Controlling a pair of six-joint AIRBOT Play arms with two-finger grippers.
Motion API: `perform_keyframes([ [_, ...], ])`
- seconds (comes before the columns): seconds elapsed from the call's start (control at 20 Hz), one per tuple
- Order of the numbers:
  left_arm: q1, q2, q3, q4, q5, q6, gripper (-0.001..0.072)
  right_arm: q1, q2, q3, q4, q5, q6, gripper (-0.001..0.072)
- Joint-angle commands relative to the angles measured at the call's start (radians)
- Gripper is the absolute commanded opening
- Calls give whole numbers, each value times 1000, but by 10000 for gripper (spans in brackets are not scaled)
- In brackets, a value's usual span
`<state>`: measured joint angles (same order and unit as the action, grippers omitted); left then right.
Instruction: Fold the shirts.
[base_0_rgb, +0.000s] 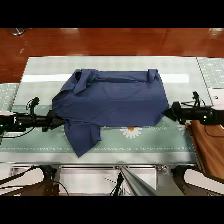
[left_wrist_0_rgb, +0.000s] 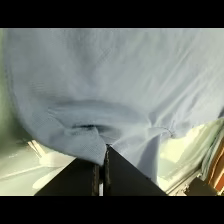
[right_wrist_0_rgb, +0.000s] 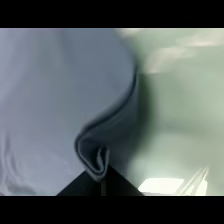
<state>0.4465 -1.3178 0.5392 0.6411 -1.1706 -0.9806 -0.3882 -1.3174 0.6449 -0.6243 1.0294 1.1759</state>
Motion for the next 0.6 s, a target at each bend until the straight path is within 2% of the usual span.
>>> perform_keyframes([
  [0.0, 0, 32, 56, -90, -43, 42, 24, 99, 13, 192, -45, 77, 44, 21],
  [0.15, -5, 125, 295, -279, -60, 19, 24, 112, 59, 546, -63, 146, 117, 21],
  [0.25, -4, 211, 502, -427, -17, 19, 24, 112, 92, 824, -67, 182, 157, 21],
  [0.3, -4, 261, 611, -454, 21, 19, 24, 112, 115, 946, -71, 196, 164, 21],
  [0.4, -4, 354, 803, -384, 74, 15, 23, 111, 193, 1151, -138, 213, 204, 22],
  [0.55, -4, 538, 991, -10, 167, -145, 23, 111, 366, 1249, -257, 238, 238, 22],
])
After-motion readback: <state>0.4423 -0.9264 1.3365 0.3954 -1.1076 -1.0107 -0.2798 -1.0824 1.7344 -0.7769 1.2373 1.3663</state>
